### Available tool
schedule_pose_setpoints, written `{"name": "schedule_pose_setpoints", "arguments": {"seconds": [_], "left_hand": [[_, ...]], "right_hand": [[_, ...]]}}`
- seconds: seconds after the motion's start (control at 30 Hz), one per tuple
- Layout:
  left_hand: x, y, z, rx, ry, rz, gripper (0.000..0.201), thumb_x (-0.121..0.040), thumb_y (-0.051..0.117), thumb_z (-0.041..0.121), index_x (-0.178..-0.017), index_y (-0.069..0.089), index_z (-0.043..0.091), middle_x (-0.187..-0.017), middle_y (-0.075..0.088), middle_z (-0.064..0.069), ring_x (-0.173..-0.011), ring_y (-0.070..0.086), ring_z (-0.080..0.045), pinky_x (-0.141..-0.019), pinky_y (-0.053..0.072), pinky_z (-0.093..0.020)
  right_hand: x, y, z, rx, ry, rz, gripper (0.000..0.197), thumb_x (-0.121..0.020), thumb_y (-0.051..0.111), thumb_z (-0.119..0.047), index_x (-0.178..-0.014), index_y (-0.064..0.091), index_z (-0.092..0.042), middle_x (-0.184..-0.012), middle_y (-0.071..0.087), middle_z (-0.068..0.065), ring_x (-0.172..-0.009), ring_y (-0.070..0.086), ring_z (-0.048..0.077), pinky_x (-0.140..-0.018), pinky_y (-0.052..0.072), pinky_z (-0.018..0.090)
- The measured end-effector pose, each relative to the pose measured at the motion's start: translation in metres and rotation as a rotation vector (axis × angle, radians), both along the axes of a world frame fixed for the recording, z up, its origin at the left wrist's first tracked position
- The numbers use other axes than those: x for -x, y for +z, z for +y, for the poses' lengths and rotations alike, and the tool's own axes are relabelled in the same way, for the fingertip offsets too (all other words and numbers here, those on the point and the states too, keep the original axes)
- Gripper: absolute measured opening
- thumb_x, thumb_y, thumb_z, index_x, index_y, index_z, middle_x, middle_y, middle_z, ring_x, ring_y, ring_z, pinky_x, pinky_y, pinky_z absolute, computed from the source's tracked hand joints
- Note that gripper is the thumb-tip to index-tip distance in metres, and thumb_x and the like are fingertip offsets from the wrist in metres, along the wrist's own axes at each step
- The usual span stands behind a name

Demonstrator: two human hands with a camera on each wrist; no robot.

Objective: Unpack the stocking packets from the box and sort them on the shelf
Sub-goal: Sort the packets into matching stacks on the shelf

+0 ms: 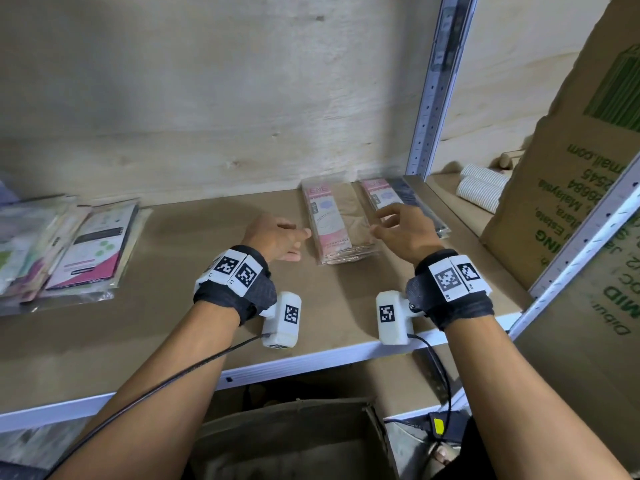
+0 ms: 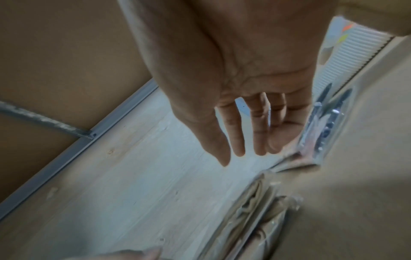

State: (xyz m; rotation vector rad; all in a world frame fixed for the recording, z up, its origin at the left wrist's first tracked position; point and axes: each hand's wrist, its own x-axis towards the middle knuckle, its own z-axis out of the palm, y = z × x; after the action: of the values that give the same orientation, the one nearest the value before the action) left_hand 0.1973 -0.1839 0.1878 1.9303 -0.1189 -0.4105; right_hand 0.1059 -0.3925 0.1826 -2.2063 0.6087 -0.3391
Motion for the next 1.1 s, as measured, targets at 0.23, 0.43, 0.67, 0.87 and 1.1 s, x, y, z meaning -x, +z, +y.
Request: {"name": "schedule_pose_setpoints", "arguments": {"seconds": [0.23, 0.43, 0.67, 0.87, 1.1], "left_hand": [[-0.007, 0.018, 0.071, 0.037, 0.089, -0.058, 0.009, -0.088, 0.072, 0.012, -0.096, 0.072, 0.006, -0.081, 0.069, -0.011, -0.068, 0.067, -0.015, -0.052, 0.056, -0.019], [-0.018, 0.029, 0.15, 0.02, 0.186, -0.095, 0.023, -0.096, 0.055, -0.001, -0.078, 0.057, 0.014, -0.082, 0.061, -0.009, -0.068, 0.06, -0.019, -0.06, 0.054, -0.026], [-0.034, 0.033, 0.267, -0.012, 0.441, -0.123, 0.004, -0.087, 0.068, 0.008, -0.087, 0.072, 0.008, -0.078, 0.074, -0.008, -0.069, 0.071, -0.019, -0.059, 0.061, -0.026], [-0.036, 0.03, 0.338, -0.002, 0.557, -0.09, 0.009, -0.087, 0.068, 0.005, -0.078, 0.068, 0.005, -0.074, 0.071, -0.014, -0.06, 0.065, -0.023, -0.062, 0.059, -0.032], [-0.031, 0.023, 0.355, -0.051, 0.504, -0.084, 0.014, -0.094, 0.059, 0.0, -0.081, 0.065, 0.0, -0.074, 0.066, -0.015, -0.056, 0.058, -0.023, -0.06, 0.052, -0.03]], "right_hand": [[0.005, 0.022, 0.05, -0.124, 0.257, -0.151, 0.014, -0.09, 0.067, -0.016, -0.103, 0.069, -0.016, -0.086, 0.071, 0.007, -0.068, 0.065, 0.015, -0.067, 0.052, 0.026], [-0.019, 0.027, 0.131, -0.267, 0.464, -0.133, 0.018, -0.092, 0.06, -0.003, -0.109, 0.066, 0.0, -0.081, 0.066, 0.015, -0.061, 0.055, 0.018, -0.05, 0.042, 0.013], [-0.095, 0.007, 0.254, -0.263, 0.65, 0.137, 0.01, -0.096, 0.055, -0.008, -0.097, 0.064, -0.009, -0.076, 0.064, 0.006, -0.059, 0.06, 0.016, -0.05, 0.046, 0.022], [-0.152, 0.001, 0.341, -0.385, 0.607, 0.288, 0.021, -0.091, 0.067, -0.024, -0.087, 0.055, -0.007, -0.076, 0.056, 0.013, -0.06, 0.056, 0.025, -0.06, 0.058, 0.036], [-0.182, -0.003, 0.372, 0.131, 0.573, 0.336, 0.046, -0.066, 0.084, -0.051, -0.071, 0.049, -0.021, -0.086, 0.065, 0.004, -0.068, 0.062, 0.019, -0.062, 0.056, 0.033]]}}
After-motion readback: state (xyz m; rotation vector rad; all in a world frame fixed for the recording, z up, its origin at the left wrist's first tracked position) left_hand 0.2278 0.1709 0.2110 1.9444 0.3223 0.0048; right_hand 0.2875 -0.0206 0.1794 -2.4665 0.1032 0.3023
